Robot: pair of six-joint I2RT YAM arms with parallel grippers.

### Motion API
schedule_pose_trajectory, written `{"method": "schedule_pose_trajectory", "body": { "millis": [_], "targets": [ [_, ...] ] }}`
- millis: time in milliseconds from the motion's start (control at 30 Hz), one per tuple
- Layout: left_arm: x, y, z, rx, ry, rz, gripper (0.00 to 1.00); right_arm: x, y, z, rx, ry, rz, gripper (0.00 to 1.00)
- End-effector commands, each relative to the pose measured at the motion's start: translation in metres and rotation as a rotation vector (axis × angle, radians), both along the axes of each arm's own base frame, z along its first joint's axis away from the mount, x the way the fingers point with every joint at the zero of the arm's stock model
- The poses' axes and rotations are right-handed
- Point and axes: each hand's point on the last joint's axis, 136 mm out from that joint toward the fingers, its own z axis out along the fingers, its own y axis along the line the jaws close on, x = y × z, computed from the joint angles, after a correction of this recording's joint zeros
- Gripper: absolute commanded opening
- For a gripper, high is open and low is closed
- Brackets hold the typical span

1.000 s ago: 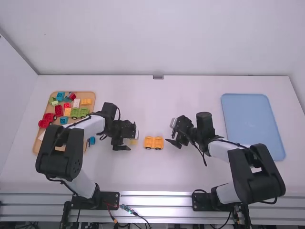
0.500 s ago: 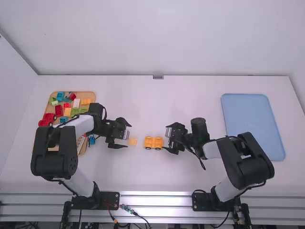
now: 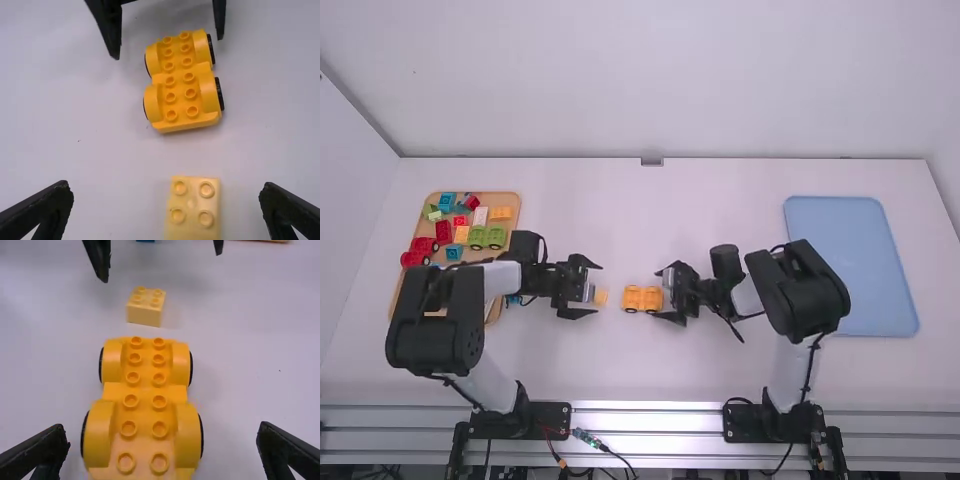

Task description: Assemble lego blocks to make yellow taxi

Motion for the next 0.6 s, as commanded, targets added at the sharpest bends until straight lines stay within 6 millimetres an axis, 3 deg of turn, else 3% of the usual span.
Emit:
{"method": "schedule_pose_trajectory", "body": {
  "millis": [0, 267, 567],
  "targets": [
    [-0.009, -0.005, -0.004, -0.033, 0.024, -0.004, 0.99, -0.002, 0.005, -0.001, 0.039, 0.048, 0.033, 0.99],
    [0.001, -0.001, -0.001, -0.053, 0.094, 0.084, 0.99, -0.004, 0.006, -0.004, 0.049, 0.073, 0.036, 0.99],
    [-0.002, -0.001, 0.01, -0.03, 0.087, 0.005, 0.99, -0.003, -0.001, -0.002, 0.057, 0.074, -0.089, 0.99]
  ]
}}
